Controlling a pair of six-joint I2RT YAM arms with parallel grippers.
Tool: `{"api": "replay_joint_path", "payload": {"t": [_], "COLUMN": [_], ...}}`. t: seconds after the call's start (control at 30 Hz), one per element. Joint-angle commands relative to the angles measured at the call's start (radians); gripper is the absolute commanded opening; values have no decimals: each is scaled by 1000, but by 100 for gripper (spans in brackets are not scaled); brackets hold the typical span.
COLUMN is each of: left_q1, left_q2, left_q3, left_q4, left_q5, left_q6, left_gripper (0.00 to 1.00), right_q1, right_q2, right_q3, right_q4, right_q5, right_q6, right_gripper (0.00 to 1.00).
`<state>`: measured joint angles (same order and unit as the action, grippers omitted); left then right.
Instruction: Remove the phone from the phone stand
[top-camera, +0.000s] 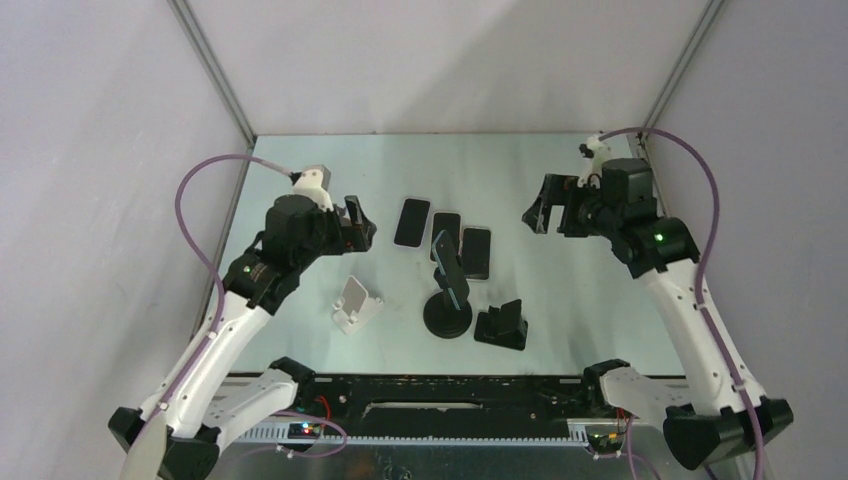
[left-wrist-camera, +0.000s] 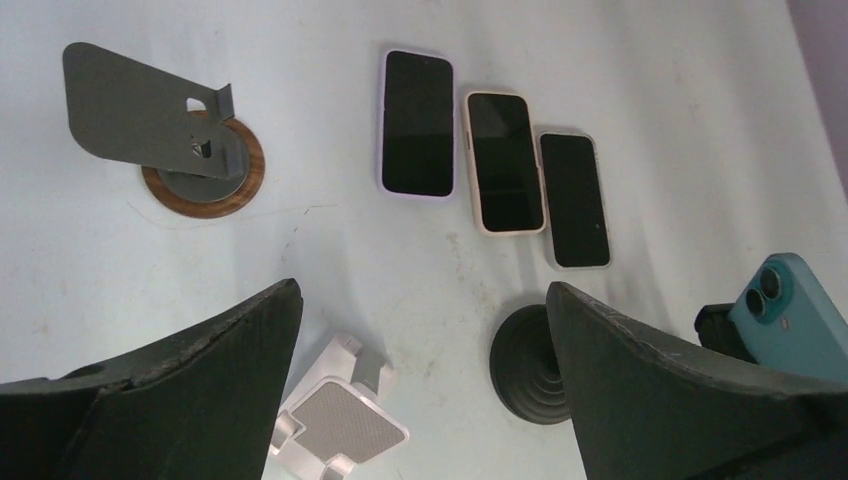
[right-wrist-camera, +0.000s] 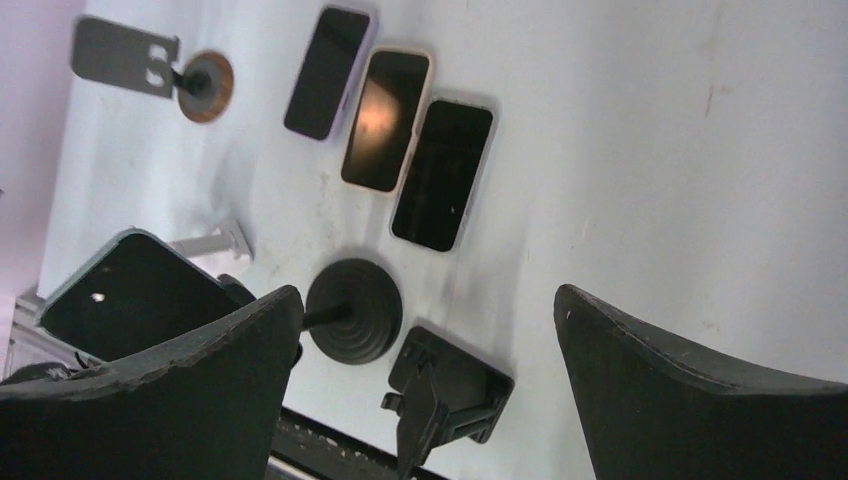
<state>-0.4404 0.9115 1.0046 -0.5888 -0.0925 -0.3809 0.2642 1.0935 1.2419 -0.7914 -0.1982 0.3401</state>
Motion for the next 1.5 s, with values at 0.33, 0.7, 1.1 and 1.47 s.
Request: {"api": "replay_joint_path", "payload": {"t": [0.33,0.7,1.1,1.47], "left_q1": [-3,-1,0,0], "left_q2": [-54,-110,-199,-178], "left_q3": [-101,-173,-242,-230], "left_q4": [191,256,308,292], "left_q5": [244,310,327,310], "left_q6": [52,79,86,92], "left_gripper": [100,100,100,100], "right_q1": [-44,316,438,442], "right_q2": [-42,100,235,285], "right_q3": [38,40,39,39], "right_q4": [114,388,451,450], "right_q5": [-203,-313,-160,-230], "right_q6": [-11,31,-71,-122], "right_gripper": [97,99,99,99]}}
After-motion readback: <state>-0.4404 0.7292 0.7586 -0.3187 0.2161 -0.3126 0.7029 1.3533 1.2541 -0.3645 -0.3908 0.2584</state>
